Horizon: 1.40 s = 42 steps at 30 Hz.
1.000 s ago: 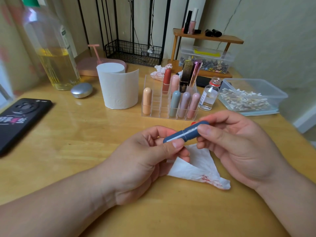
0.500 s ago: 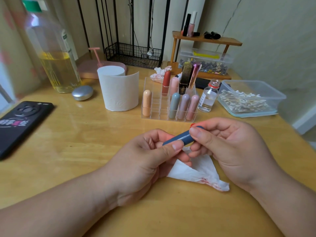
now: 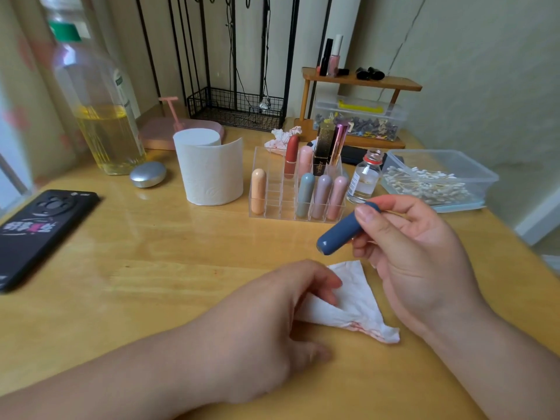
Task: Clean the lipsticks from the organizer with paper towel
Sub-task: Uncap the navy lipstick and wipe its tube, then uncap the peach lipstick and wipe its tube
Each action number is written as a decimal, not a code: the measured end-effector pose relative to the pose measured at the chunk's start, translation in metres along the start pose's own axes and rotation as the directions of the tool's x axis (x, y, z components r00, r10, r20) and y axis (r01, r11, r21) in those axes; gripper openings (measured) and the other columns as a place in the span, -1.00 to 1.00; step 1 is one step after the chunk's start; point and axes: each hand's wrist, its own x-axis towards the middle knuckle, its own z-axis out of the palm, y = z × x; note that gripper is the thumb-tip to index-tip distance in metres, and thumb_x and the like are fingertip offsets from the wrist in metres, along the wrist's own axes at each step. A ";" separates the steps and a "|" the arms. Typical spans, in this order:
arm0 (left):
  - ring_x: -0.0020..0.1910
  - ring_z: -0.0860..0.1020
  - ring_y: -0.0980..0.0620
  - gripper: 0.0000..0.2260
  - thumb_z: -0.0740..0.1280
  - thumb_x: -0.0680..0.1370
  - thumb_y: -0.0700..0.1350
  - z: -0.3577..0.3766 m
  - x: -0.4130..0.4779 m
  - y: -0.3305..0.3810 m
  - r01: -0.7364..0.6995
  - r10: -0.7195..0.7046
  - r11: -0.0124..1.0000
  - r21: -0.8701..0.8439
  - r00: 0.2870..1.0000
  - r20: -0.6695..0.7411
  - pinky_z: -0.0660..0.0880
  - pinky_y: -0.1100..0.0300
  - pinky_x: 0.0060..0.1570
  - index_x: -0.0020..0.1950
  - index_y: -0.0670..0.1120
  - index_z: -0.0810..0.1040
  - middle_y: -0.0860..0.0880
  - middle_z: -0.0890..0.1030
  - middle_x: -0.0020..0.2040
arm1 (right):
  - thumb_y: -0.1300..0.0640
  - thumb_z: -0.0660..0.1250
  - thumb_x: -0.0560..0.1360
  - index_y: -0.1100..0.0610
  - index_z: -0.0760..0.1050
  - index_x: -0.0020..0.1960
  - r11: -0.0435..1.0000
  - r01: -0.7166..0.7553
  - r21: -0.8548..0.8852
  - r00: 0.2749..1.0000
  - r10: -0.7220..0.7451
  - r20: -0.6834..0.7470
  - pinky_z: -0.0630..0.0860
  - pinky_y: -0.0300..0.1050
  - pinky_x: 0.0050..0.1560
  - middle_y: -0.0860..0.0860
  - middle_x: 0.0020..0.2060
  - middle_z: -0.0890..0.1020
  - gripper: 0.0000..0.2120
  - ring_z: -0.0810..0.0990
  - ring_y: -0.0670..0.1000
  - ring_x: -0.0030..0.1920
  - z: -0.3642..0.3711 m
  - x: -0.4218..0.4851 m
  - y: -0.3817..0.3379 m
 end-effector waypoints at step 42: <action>-0.33 0.48 0.10 -0.70 0.50 0.45 -0.28 -0.053 0.017 -0.027 0.072 -0.168 0.938 -0.339 0.950 -0.263 0.46 0.22 -0.24 0.07 0.02 0.56 -0.01 0.61 -0.22 | -0.03 0.44 0.45 0.03 0.55 0.18 0.409 0.500 -0.763 0.857 -0.362 0.367 0.46 -0.14 0.16 -0.11 0.00 0.60 -0.67 0.50 -0.09 0.12 0.052 0.052 -0.014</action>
